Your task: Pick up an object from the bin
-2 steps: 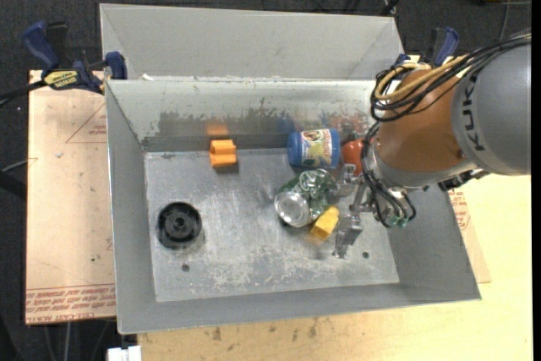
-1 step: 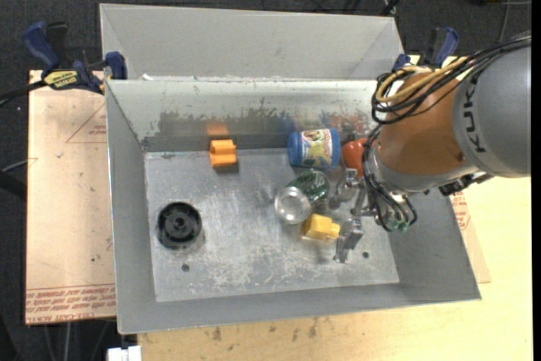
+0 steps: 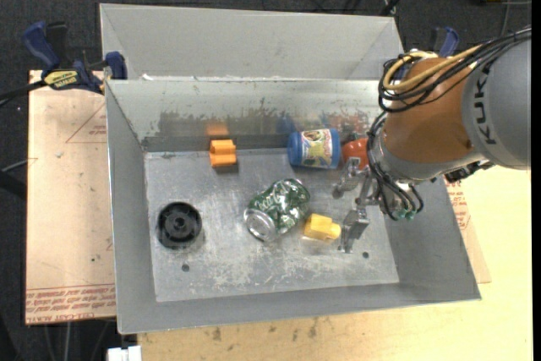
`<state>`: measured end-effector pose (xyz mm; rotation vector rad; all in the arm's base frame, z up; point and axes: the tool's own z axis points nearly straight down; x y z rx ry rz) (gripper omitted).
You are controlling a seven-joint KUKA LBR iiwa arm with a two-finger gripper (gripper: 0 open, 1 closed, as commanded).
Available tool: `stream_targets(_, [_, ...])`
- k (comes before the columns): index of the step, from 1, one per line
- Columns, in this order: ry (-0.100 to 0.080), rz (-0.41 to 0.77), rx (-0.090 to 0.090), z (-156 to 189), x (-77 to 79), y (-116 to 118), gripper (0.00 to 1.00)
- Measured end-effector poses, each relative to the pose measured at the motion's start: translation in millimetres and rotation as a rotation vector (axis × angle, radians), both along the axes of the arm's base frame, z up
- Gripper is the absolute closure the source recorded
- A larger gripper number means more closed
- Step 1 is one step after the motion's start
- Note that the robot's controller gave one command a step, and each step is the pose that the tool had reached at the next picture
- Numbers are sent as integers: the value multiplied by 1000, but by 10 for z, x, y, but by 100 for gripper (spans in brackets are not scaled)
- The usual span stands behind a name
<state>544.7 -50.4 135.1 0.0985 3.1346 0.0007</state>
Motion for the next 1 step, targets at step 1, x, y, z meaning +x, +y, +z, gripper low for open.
stream_targets(1, [3,213,0,-525,-136,101,0])
